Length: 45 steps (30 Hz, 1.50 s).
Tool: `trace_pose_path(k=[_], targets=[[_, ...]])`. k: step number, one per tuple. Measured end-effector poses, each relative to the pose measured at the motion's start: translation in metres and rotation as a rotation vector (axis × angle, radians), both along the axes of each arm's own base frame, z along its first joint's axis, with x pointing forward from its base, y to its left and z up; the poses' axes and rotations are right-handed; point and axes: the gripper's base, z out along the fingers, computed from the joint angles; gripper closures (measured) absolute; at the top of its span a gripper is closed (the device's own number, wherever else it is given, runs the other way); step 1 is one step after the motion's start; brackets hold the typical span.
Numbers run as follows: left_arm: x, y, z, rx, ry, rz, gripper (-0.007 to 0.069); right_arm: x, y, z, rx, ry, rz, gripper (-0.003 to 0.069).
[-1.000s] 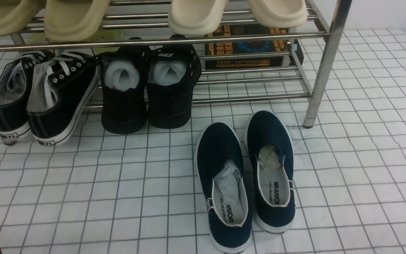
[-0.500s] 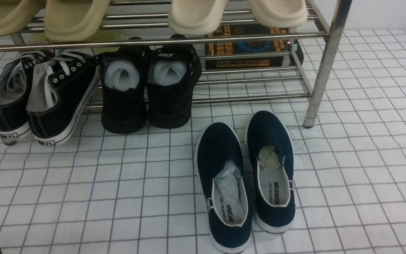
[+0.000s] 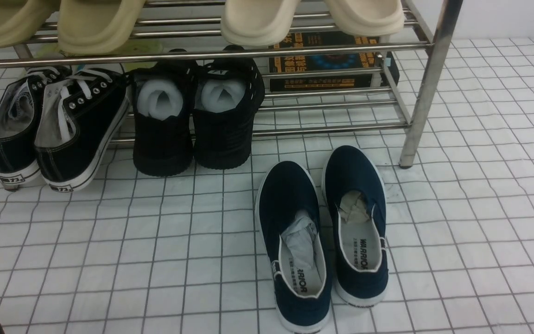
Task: Take the shoes off the shelf with your hand from the white checkered tablecloth.
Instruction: 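Grasp the leftmost shoe on the bottom shelf of the shoe rack with the left gripper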
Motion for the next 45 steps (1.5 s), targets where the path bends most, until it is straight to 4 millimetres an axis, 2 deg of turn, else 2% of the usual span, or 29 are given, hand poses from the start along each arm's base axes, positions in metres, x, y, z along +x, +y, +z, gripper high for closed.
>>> trace_pose_path(k=[1,2,4,5,6,7,10,15,19,20,22,24,26,27,29,30,34,35,37,41,42,43,44,45], targets=[[0.0,0.0,0.0,-0.023,-0.001,0.002,0.0385,0.0,0.0,0.0,0.0,0.0,0.0,0.0503],[0.0,-0.004,0.0,-0.266,-0.003,0.029,0.0385,0.0,0.0,0.0,0.0,0.0,0.0,0.0499],[0.0,-0.008,0.0,-0.526,0.004,0.059,0.0385,0.0,0.0,0.0,0.0,0.0,0.0,0.0496],[0.0,-0.009,0.0,-0.552,0.005,0.062,0.0385,0.0,0.0,0.0,0.0,0.0,0.0,0.0496],[0.0,-0.011,0.0,-0.696,0.012,0.081,0.0385,0.0,0.0,0.0,0.0,0.0,0.0,0.0493],[0.0,-0.012,0.001,-0.767,0.01,0.09,0.0385,0.0,0.0,0.0,0.0,0.0,0.0,0.0491],[0.001,-0.012,0.004,-0.881,-0.023,0.101,0.0385,0.0,0.0,0.0,0.0,0.0,0.0,0.0486],[0.002,-0.01,0.011,-0.904,-0.106,0.089,0.0391,0.0,0.0,0.0,0.0,0.0,0.0,0.048],[0.001,-0.009,0.023,-0.827,-0.14,0.073,0.0491,0.0,0.0,0.0,0.0,0.0,0.0,0.0473],[0.001,-0.009,0.025,-0.821,-0.145,0.07,0.0491,0.0,0.0,0.0,0.0,0.0,0.0,0.0473],[-0.001,-0.008,0.056,-0.74,-0.156,0.06,0.0585,0.0,0.0,0.0,0.0,0.0,0.0,0.0468],[0.0,-0.007,0.086,-0.7,-0.142,0.065,0.0615,0.0,0.0,0.0,0.0,0.0,0.0,0.0465],[0.007,-0.007,0.112,-0.656,-0.056,0.095,0.0623,0.0,0.0,0.0,0.0,0.0,0.0,0.0462],[0.013,-0.007,0.117,-0.636,0.005,0.115,0.0623,0.0,0.0,0.0,0.0,0.0,0.0,0.0461],[0.033,-0.006,0.142,-0.57,0.145,0.157,0.0623,0.0,0.0,0.0,0.0,0.0,0.0,0.0459],[0.032,-0.006,0.141,-0.564,0.153,0.159,0.0623,0.0,0.0,0.0,0.0,0.0,0.0,0.0458],[0.083,-0.001,0.192,-0.43,0.233,0.205,0.0599,0.0,0.0,0.0,-0.001,0.0,0.0,0.0451],[0.088,0.0,0.192,-0.424,0.247,0.211,0.0593,0.0,0.0,0.0,0.0,0.0,0.0,0.045],[0.118,0.002,0.212,-0.376,0.271,0.236,0.0548,0.0,0.0,0.0,0.0,0.0,0.0,0.0447],[0.16,0.004,0.214,-0.355,0.39,0.297,0.0417,0.0,0.0,0.0,0.0,0.0,0.0,0.0442],[0.162,0.004,0.212,-0.355,0.401,0.302,0.0409,0.0,0.0,0.0,0.0,0.0,0.0,0.0441],[0.175,0.005,0.207,-0.357,0.439,0.333,0.0351,0.0,0.0,0.0,0.0,0.0,0.0,0.044],[0.177,0.005,0.206,-0.354,0.444,0.335,0.0342,0.0,0.0,0.0,0.0,0.0,0.0,0.0438],[0.184,0.007,0.202,-0.363,0.46,0.367,0.03,0.0,0.0,0.0,0.0,0.0,0.0,0.0438]])
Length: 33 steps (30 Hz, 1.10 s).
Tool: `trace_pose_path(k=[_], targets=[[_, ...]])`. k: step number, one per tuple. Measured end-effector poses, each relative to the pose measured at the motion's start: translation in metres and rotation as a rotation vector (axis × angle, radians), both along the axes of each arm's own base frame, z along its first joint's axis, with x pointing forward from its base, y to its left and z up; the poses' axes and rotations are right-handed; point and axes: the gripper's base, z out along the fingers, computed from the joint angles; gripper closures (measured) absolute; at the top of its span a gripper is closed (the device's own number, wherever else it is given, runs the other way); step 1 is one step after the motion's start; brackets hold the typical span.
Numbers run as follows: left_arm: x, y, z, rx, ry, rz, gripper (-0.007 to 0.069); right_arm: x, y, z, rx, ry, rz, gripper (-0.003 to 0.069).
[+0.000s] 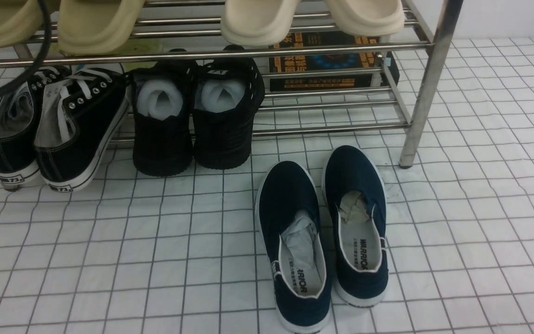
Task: Take the shoes off the shelf with your hand from the white checkered tablecloth.
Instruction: 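Grasp the leftmost shoe on the bottom shelf of the shoe rack with the left gripper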
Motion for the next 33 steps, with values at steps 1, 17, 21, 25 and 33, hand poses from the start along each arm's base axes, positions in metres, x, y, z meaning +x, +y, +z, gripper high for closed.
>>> trace_pose_path(k=[1,17,21,25,33], targets=[[0.011,0.003,-0.008,-0.001,0.028,0.052,0.0236,0.0,0.0,0.0,0.0,0.0,0.0,0.0435],[0.073,0.036,-0.069,-0.164,0.055,0.401,0.0113,0.0,0.0,0.0,0.0,0.0,0.0,0.0423],[0.076,0.05,-0.078,-0.19,0.089,0.423,0.0113,0.0,0.0,0.0,0.0,0.0,0.0,0.0421],[0.084,0.055,-0.084,-0.228,0.063,0.387,0.0113,0.0,0.0,0.0,0.0,0.0,0.0,0.042],[0.096,0.052,-0.088,-0.257,0.008,0.335,0.0113,0.0,0.0,0.0,0.0,0.0,0.0,0.042]])
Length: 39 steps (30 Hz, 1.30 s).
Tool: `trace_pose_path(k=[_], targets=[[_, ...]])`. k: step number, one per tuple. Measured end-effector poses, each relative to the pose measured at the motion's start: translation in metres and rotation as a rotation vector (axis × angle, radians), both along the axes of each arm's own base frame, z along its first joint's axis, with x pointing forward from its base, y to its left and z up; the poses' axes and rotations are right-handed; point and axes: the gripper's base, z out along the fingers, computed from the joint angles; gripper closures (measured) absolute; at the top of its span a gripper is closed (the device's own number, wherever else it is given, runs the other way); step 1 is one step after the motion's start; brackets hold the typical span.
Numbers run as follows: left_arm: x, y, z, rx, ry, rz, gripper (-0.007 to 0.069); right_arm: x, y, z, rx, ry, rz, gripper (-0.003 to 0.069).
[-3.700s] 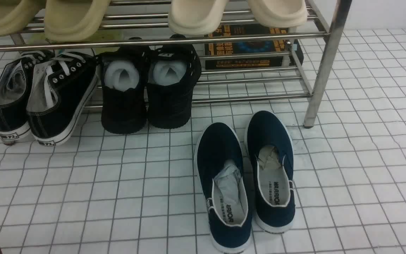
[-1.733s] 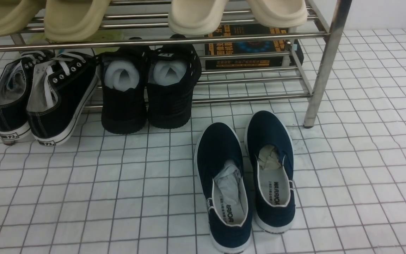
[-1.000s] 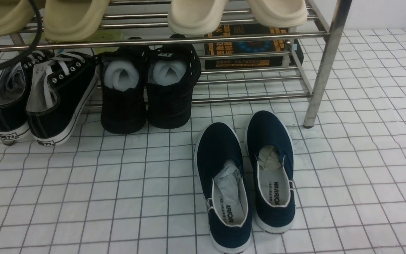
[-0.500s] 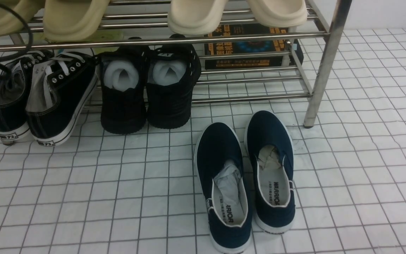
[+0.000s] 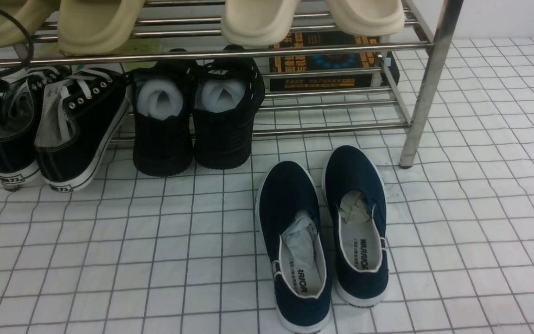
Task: Take the shoes off the shelf with your hand from the white checkered tablecloth.
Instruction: 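Grasp the leftmost shoe on the bottom shelf of the shoe rack with the left gripper, then set the held shoe down on the floor in front of the rack with the left gripper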
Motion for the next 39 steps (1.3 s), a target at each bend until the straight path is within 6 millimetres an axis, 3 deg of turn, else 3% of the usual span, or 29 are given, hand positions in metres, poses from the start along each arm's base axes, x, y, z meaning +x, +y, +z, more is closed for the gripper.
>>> trace_pose_path(k=[6,13,14,15,17,21,23,31,39], targets=[[0.016,0.002,-0.027,-0.033,0.038,0.024,0.0113,0.0,0.0,0.0,0.0,0.0,0.0,0.042],[0.023,0.003,-0.039,-0.033,0.035,0.019,0.0155,0.0,0.0,0.0,0.0,0.0,0.0,0.042],[0.023,0.003,-0.039,-0.032,0.04,0.017,0.0219,0.0,0.0,0.0,0.0,0.0,0.0,0.042],[0.023,0.003,-0.039,-0.031,0.042,0.017,0.0228,0.0,0.0,0.0,0.0,0.0,0.0,0.042],[0.021,0.003,-0.041,-0.029,0.07,0.016,0.0378,0.0,0.0,0.0,-0.001,0.0,0.0,0.042],[0.015,0.004,-0.043,-0.021,0.141,0.012,0.0548,0.0,0.0,0.0,-0.001,0.0,0.0,0.042],[0.011,0.004,-0.039,-0.01,0.153,0.002,0.0566,0.0,0.0,0.0,-0.001,0.0,0.0,0.042],[-0.036,0.002,0.018,0.077,0.166,0.004,0.0568,0.0,0.0,0.0,-0.001,0.0,0.0,0.042],[-0.081,0.001,0.045,0.127,0.28,0.02,0.0571,0.0,0.0,0.0,-0.001,0.0,0.0,0.042]])
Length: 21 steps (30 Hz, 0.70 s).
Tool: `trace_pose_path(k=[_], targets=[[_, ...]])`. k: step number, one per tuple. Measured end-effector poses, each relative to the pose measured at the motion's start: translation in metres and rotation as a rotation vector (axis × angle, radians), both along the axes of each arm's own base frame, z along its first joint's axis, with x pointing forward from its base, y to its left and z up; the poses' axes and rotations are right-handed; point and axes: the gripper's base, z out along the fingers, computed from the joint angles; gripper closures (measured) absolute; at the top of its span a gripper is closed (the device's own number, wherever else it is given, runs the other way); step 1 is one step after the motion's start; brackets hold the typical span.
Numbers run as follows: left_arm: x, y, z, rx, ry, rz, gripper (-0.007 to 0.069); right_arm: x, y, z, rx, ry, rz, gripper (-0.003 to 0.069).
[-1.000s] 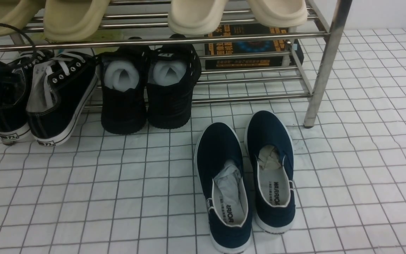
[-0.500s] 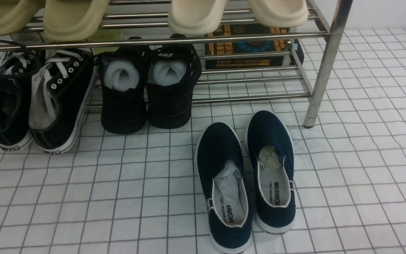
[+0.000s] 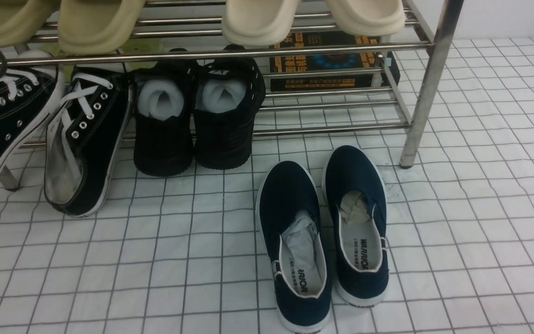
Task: Take the shoes off the shelf with your hand from the white checkered tablecloth.
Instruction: 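Set the held shoe down on the floor in front of the rack with the left gripper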
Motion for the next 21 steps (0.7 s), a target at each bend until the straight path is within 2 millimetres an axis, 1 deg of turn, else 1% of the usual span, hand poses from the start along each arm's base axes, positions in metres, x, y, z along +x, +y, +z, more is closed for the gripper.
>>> trace_pose_path(k=[2,3,6,10,16,19,21], targets=[[-0.005,0.0,0.001,0.008,0.034,0.002,0.0572,0.0,0.0,0.0,0.0,0.0,0.0,0.042],[-0.011,0.001,0.001,0.012,0.081,0.016,0.0574,0.0,0.0,0.0,0.0,0.0,0.0,0.042],[-0.018,0.001,0.0,0.014,0.14,0.034,0.0574,0.0,0.0,0.0,0.0,0.0,0.0,0.042],[-0.024,0.0,-0.01,0.0,0.189,0.062,0.0574,0.0,0.0,0.0,0.0,0.0,0.0,0.042],[-0.042,-0.002,-0.038,-0.028,0.233,0.145,0.0575,0.0,0.0,0.0,0.0,0.0,0.0,0.042],[-0.048,-0.004,-0.054,-0.052,0.22,0.188,0.0575,0.0,0.0,0.0,0.0,0.0,0.0,0.042],[-0.049,-0.007,-0.067,-0.086,0.181,0.194,0.0575,0.0,0.0,0.0,0.0,0.0,0.0,0.042]])
